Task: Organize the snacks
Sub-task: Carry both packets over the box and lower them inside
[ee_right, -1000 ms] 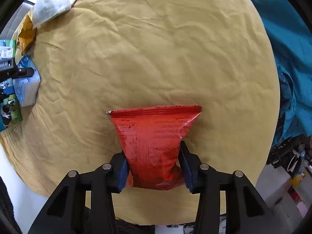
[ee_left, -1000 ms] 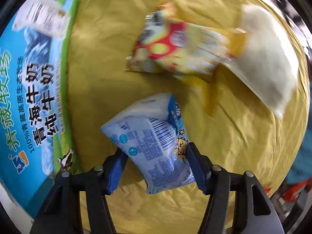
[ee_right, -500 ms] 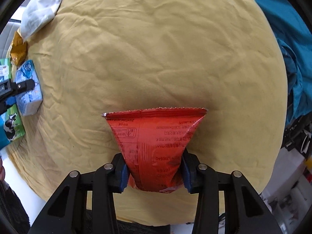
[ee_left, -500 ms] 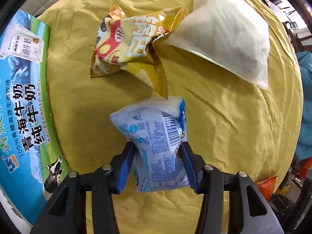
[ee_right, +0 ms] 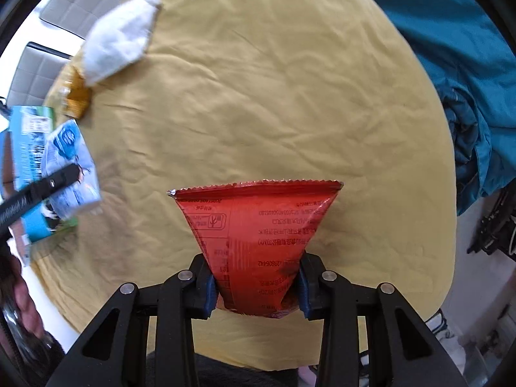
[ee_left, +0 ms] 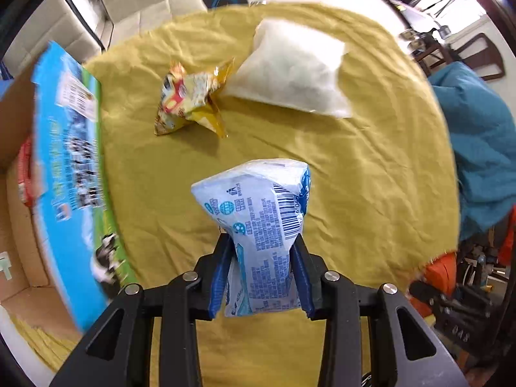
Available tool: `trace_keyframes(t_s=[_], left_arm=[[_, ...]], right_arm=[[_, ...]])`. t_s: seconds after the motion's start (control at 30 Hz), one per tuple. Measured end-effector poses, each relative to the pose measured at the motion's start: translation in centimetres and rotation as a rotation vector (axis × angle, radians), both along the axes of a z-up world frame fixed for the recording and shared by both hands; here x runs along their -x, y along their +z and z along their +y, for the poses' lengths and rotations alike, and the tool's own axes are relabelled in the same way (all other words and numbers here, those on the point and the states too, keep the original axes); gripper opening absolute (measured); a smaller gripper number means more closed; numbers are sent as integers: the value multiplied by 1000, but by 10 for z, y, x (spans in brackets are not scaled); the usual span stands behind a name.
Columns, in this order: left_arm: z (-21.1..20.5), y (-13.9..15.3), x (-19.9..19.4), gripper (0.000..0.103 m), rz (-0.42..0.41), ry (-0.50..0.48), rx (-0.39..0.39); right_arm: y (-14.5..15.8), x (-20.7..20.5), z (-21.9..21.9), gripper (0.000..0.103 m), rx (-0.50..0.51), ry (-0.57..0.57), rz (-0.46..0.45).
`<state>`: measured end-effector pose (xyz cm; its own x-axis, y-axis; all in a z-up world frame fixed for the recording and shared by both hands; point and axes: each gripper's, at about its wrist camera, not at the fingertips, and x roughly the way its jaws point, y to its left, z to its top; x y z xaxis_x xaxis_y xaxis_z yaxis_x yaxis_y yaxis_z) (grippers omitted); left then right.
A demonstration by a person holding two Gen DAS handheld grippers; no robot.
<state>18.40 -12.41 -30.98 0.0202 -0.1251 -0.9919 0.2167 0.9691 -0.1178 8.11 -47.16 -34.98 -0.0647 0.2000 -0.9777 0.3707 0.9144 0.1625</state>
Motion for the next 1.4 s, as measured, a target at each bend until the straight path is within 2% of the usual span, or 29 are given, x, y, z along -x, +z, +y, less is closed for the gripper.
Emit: trace_keyframes(t_s=[0.07,0.2,0.27,0.4,0.6,0.73,0.9,1.0,1.17,1.4], left_arm=[[9,24,10,34,-34,11,27],[28,76,-5,34,-85,53,83],[25,88,-8,34,-113,72,93],[69,118,-9,34,-163,134,94],[152,135,-7,34,-194,235,83],[216,139,-16,34,-205,294,69],[282,127,-37,34,-205,359,38],[314,110,-55,34,-178,377,25],[349,67,-89,34,-109,368,-25],[366,1,-130,34,-21,317,-52]], right_arm=[[19,-3,6,40,-14,1,-35],[59,-12,27,40,-52,22,-110],[78,-17,46,40,-68,43,-146],[117,-42,97,40,-96,112,-216],[143,-82,201,40,-133,255,-267],[148,-107,275,40,-145,331,-270],[144,-129,352,40,-125,398,-258],[130,-142,387,40,-112,406,-238],[89,-167,431,40,-78,394,-177],[16,-190,466,40,-12,409,-76]])
